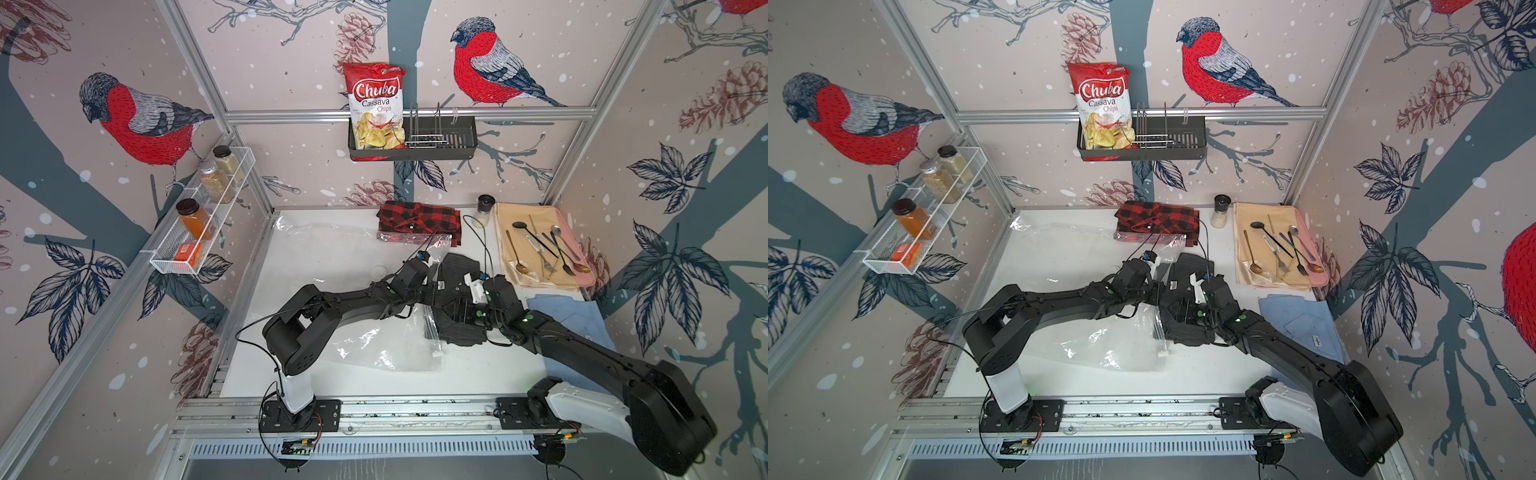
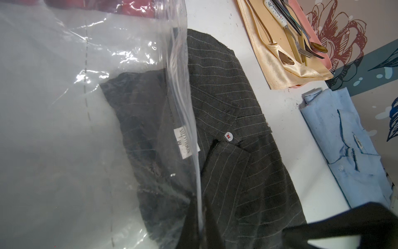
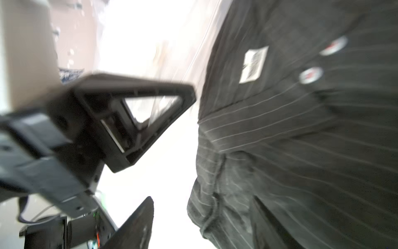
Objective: Place the folded shirt into the vacuum bag
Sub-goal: Place the shirt in the vacuum bag.
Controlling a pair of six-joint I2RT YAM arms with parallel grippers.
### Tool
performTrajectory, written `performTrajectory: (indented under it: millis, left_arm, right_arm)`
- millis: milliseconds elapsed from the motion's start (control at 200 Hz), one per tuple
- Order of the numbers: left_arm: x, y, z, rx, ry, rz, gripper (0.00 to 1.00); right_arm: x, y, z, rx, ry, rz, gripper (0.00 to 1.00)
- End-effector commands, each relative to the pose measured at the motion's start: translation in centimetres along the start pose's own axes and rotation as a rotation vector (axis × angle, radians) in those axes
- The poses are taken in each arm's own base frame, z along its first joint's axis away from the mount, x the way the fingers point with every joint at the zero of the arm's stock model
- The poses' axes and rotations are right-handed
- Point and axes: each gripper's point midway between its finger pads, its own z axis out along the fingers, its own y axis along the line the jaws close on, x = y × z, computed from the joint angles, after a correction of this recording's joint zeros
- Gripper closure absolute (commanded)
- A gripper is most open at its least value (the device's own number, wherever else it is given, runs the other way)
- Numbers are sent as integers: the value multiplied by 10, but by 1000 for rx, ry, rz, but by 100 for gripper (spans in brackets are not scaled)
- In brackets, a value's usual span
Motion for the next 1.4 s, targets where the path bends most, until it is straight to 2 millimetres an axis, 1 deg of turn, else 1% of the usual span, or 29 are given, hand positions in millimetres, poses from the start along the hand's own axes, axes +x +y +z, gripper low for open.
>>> performTrajectory:
  millis: [0,80,125,260,360,530,630,670,745,821,961,1051,1081,1191,1306,1396]
  left_arm:
    - [-3,3,-2,-40,-7,0,100]
    - [-4,4,-3,-61,-4,3,100]
    - [-5,3,-3,-66,-4,5,100]
    - [-6,1,-5,-94,3,11,100]
    - [-7,-1,-4,-105,7,14,100]
    - [-7,-4,-2,-112,17,15,100]
    - [-8,-6,-2,-115,15,16,100]
    - [-9,-8,-2,-117,13,17,100]
    - [-12,-11,-4,-121,5,19,100]
    - [-17,-15,-7,-129,-9,25,100]
    - [-22,-19,-9,-163,-29,46,100]
    - [-21,-20,-7,-170,-27,52,100]
    - [-21,-21,-6,-170,-25,52,100]
    - [-18,-22,-2,-171,-17,52,100]
    - [-14,-21,0,-175,-6,54,100]
    - [-12,-20,1,-175,-2,50,100]
  right_arm:
    - [3,-36,-15,124,-27,72,21]
    - [3,-59,-26,164,-69,138,19]
    - [7,-72,-30,179,-86,177,16]
    - [22,-91,-33,178,-79,247,14]
    - [33,-96,-29,151,-61,272,14]
    - [48,-97,-18,113,-1,291,16]
    - [58,-99,-12,105,46,294,20]
    - [61,-99,-10,102,60,295,23]
    - [63,-97,-7,88,71,285,29]
    - [62,-93,-6,74,73,274,39]
    - [57,-83,-5,44,75,246,61]
    - [53,-71,-4,5,77,220,77]
    - [51,-66,-4,-11,78,215,81]
    - [43,-49,-3,-65,73,192,90]
    - [34,-35,-3,-115,64,186,90]
    - [26,-27,-3,-137,57,183,91]
